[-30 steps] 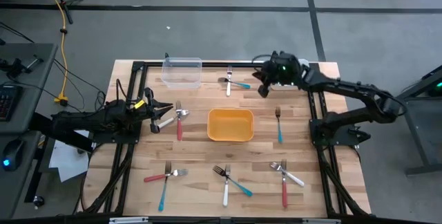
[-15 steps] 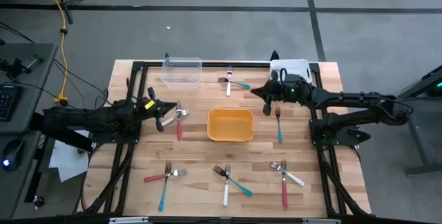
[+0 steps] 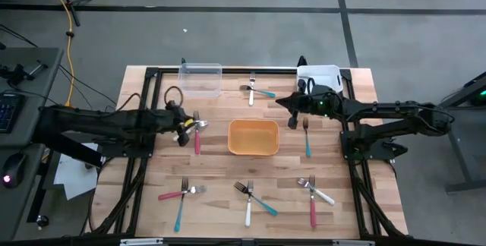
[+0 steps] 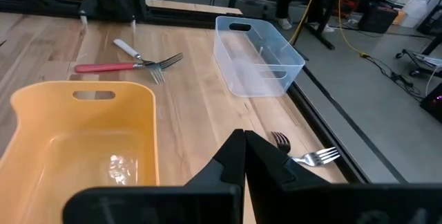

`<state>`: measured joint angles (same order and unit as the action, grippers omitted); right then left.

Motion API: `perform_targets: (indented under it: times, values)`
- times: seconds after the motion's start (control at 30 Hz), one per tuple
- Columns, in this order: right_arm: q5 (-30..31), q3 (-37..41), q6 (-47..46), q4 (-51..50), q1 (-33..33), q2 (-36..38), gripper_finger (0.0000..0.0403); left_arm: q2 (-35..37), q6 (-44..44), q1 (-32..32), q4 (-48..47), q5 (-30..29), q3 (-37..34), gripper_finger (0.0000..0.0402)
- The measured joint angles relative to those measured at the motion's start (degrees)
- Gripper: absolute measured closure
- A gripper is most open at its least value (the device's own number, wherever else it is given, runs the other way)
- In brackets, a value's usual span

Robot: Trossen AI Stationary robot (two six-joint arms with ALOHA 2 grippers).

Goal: Sort silverware by color (type)
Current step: Put the white fork into the transparent bin

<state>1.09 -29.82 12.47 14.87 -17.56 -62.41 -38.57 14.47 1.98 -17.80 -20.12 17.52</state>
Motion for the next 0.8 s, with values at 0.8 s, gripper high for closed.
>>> perform_targets:
  times: [0.8]
  values:
    - [0.1, 0.0, 0.0, 0.0, 0.0, 0.0, 0.0402, -22.8, 0.1, 0.0, 2.4, -0.9, 0.5, 0.0261]
